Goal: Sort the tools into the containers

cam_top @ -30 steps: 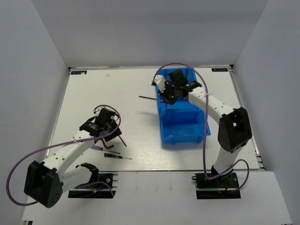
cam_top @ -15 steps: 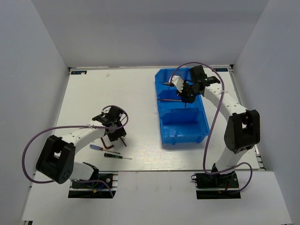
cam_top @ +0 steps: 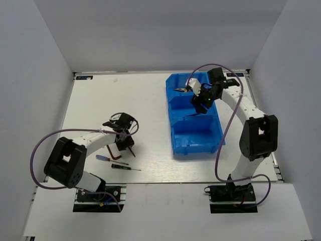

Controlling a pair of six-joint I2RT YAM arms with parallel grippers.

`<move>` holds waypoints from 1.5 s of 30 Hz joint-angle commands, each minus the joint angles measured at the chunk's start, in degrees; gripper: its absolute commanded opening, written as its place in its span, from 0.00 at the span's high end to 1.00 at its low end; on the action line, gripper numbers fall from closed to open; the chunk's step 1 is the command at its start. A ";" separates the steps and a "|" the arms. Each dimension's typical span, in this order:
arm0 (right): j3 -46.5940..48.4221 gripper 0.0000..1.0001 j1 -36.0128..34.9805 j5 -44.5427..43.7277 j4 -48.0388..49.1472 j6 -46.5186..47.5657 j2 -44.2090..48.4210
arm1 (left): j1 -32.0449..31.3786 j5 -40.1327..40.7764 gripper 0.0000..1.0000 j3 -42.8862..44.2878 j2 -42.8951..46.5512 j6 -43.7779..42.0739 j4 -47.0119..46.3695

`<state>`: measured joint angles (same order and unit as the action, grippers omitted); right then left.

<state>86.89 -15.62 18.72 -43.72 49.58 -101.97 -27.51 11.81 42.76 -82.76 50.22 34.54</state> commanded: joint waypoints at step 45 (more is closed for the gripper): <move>-20.80 0.31 13.86 26.18 1.71 -11.00 25.95 | -8.88 -40.55 0.76 59.54 -39.31 -49.34 -29.18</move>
<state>66.59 -2.24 41.30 -43.33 37.93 -77.82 -35.81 -25.08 99.11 -122.28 2.61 4.08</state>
